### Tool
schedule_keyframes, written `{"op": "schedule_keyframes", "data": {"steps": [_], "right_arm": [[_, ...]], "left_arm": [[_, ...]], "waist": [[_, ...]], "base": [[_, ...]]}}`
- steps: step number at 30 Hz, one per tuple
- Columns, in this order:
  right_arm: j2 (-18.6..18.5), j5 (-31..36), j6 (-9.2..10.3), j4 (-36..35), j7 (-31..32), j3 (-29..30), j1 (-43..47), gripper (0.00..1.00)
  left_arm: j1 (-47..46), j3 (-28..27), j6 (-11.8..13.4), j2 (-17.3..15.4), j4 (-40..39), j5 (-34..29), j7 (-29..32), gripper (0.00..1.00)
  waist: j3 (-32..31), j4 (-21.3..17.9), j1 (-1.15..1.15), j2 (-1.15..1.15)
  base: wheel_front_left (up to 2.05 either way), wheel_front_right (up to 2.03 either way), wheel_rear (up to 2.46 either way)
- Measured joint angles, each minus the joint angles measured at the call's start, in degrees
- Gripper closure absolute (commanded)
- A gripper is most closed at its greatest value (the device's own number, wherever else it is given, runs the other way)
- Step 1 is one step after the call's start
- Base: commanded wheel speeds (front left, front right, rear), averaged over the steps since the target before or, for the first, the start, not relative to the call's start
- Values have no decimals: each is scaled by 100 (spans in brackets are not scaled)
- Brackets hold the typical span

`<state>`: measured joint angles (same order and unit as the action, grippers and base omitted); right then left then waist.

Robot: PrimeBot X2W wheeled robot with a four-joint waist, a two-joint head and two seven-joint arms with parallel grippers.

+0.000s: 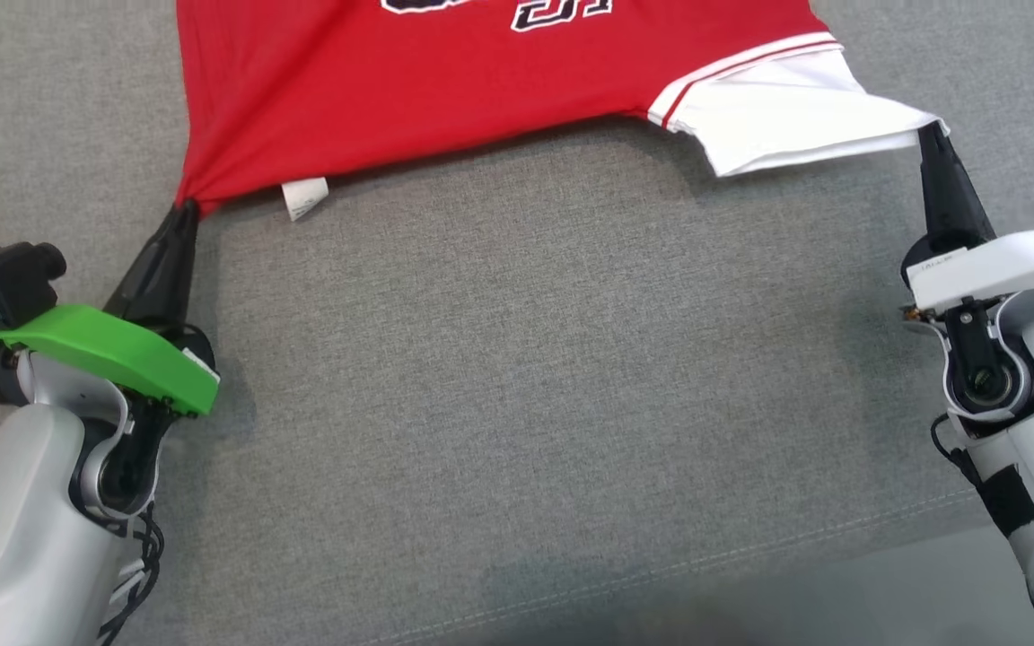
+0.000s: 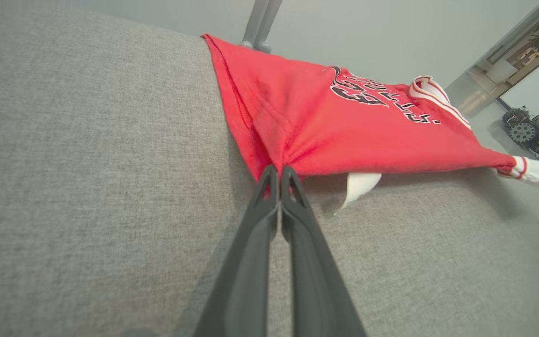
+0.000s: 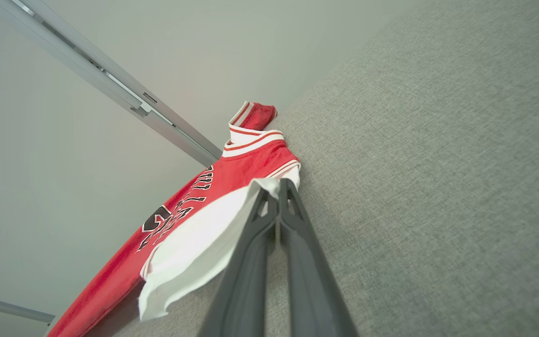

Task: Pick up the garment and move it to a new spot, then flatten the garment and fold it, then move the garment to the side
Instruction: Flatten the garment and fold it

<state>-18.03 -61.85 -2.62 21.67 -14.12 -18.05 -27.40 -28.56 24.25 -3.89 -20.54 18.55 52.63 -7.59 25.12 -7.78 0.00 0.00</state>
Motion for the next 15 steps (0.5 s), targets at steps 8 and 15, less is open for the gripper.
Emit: {"op": "schedule_keyframes", "data": {"steps": [8,15], "right_arm": [[-443,309,-91,37,110,-359,682,100],[-758,350,-91,-122,404,-544,1436,100]], "left_arm": [[563,442,-149,-63,4,-30,158,100],[950,565,-172,-161,-4,-76,144,100]], "waist": [[-427,77,0,0],[-741,216,0,0]], "base": [[0,0,0],[0,0,0]]}}
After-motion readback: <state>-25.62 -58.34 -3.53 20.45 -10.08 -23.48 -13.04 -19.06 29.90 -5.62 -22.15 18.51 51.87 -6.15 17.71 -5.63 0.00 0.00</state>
